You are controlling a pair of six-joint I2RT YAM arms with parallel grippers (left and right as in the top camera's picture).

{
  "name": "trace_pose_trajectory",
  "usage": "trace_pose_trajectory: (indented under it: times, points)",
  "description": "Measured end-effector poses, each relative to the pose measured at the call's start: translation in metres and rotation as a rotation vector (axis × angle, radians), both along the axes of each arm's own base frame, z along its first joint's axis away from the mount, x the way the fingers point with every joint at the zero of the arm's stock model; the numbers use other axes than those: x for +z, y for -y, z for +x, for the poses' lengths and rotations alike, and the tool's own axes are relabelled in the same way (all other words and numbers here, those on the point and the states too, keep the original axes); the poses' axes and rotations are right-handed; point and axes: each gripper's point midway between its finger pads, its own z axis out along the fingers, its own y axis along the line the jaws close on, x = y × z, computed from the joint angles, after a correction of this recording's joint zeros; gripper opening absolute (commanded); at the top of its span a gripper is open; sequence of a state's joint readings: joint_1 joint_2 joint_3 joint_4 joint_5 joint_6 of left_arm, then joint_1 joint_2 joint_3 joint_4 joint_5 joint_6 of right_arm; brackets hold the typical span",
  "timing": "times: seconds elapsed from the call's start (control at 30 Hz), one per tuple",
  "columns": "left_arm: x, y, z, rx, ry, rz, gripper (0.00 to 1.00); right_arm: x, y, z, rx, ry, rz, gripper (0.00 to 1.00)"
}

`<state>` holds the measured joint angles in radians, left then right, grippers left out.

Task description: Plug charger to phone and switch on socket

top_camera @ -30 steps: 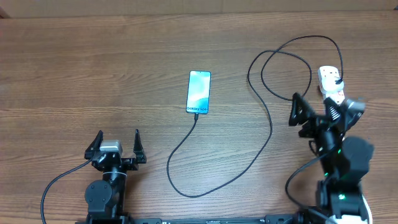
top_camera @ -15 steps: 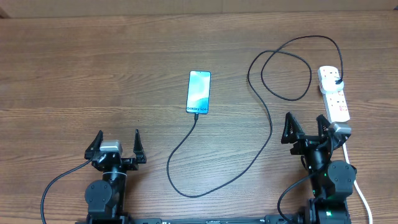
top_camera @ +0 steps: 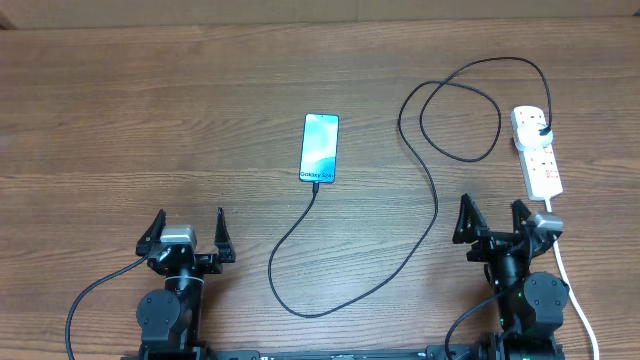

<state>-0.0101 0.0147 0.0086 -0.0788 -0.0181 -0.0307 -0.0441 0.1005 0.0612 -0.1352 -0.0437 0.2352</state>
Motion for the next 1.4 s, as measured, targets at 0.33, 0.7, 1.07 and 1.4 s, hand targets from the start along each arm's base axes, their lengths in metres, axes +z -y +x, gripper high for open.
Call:
trace_pose_trajectory:
  times: [0.33,0.7,1.07,1.4]
  points:
    - [-0.0001,0.0,0.0,0.0,0.0,0.0,1.0,0.0077,0.0028,-0.0049,-0.016,0.047,-0.021,1.0]
    - [-0.0001,0.0,0.0,0.0,0.0,0.0,1.0,0.0077,0.0029,-0.0049,-0.003,0.048,-0.157,1.0]
    - [-0.0001,0.0,0.0,0.0,0.0,0.0,1.0,0.0078,0.0029,-0.0049,0.0,0.049,-0.186,1.0]
    - [-0.0001,0.0,0.0,0.0,0.0,0.0,1.0,0.0076,0.0029,-0.0049,0.0,0.048,-0.186,1.0]
